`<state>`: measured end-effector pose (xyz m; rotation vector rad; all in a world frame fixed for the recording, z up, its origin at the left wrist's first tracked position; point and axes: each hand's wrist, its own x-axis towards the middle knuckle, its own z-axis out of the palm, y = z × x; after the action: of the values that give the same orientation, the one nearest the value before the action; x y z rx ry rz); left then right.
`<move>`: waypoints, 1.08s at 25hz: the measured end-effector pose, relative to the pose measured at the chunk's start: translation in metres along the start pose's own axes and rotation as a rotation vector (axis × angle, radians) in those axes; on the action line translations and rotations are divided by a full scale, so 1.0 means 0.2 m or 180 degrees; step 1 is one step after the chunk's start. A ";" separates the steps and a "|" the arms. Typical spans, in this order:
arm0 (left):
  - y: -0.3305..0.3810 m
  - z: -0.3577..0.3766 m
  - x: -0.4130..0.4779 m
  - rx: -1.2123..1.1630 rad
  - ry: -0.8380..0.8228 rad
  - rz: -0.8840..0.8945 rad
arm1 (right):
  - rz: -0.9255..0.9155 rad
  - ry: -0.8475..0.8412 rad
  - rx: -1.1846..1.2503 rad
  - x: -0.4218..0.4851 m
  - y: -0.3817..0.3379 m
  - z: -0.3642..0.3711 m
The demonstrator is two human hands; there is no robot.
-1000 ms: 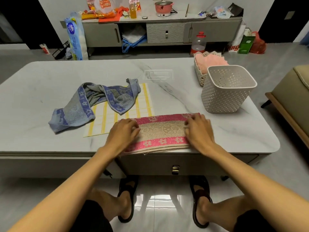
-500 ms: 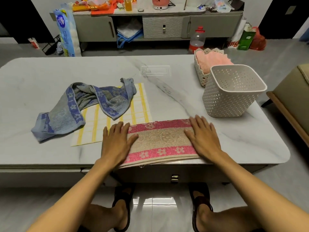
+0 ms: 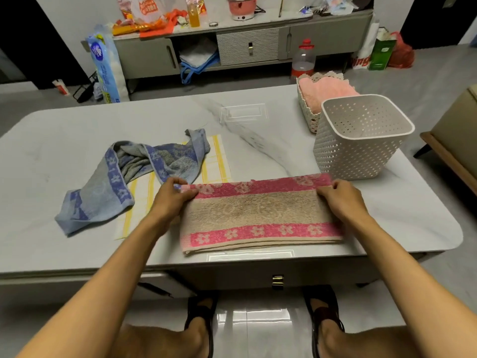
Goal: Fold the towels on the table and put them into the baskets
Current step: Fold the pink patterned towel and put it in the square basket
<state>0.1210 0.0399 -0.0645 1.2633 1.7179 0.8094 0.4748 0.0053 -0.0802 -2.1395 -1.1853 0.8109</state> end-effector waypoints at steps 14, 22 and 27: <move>0.14 0.54 0.02 0.3381 -0.1967 0.1799 | 0.0354 -0.0521 0.0771 -0.05 0.11 -0.13; 0.14 0.42 -0.06 0.2151 -0.1437 0.1560 | -0.0058 -0.1283 0.2282 -0.22 -0.42 -0.15; 0.02 0.06 -0.02 -0.0830 -0.0458 -0.0012 | -0.0415 -0.1714 0.1405 -0.30 -0.77 0.20</move>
<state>0.1335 0.0372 -0.0655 1.1123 1.4481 0.8865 0.3372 0.0304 0.0168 -1.5115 -1.2343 1.4898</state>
